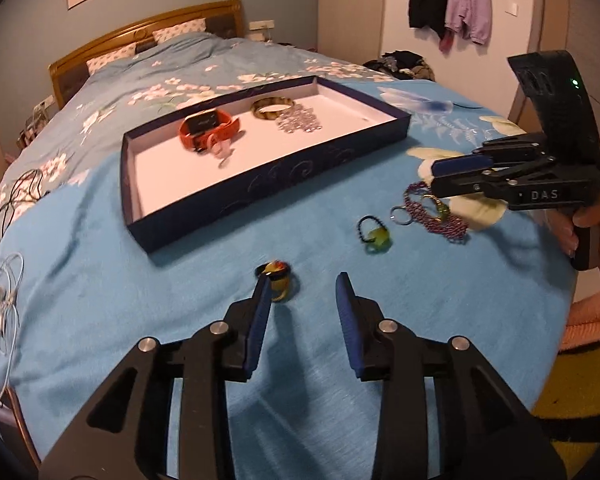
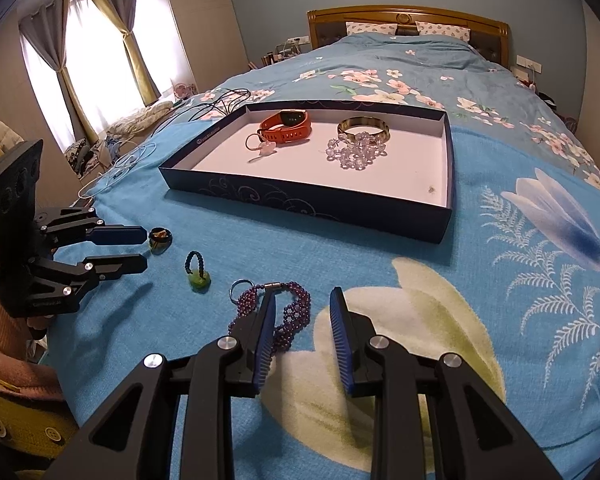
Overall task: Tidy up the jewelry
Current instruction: 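Move the left tool to the dark ring while the right tool approaches the purple necklace, then close the left tool on the black ring while the right tool grasps the purple necklace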
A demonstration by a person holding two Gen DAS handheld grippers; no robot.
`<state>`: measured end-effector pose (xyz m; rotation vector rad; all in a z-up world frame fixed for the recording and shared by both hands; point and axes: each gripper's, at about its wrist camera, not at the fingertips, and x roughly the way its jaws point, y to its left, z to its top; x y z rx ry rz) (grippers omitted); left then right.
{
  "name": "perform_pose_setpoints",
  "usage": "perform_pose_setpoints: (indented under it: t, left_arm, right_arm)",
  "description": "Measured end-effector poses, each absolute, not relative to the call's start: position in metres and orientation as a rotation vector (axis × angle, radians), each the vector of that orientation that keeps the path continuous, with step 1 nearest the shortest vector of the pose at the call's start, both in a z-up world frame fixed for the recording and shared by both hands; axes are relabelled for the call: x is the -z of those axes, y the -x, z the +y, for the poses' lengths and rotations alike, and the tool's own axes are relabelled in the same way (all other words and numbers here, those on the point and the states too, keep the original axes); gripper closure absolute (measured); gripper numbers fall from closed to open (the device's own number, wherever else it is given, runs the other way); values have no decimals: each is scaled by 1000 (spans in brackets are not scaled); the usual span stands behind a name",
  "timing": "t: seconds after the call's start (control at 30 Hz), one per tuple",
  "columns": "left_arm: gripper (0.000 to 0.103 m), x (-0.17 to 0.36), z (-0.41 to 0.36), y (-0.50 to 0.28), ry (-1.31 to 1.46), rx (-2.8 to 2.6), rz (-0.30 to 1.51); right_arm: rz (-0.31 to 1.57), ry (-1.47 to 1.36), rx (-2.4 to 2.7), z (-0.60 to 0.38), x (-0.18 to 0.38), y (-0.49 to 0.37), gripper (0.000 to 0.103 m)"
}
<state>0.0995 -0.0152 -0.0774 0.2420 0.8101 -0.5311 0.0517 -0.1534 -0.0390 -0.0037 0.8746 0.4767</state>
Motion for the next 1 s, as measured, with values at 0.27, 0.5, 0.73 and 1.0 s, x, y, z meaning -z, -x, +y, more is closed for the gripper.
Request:
perform_pose_setpoints:
  t: [0.27, 0.5, 0.73, 1.0]
  left_arm:
    - [71, 78, -14, -114, -235, 485, 828]
    - [81, 87, -18, -126, -254, 477, 877]
    - [81, 81, -24, -123, -299, 471, 839]
    - [81, 65, -25, -116, -303, 512, 797]
  right_arm:
    - [880, 1, -481, -151, 40, -52, 75]
    - [879, -11, -476, -152, 41, -53, 71]
    - [882, -31, -473, -155, 42, -53, 70]
    - [885, -46, -482, -157, 43, -53, 70]
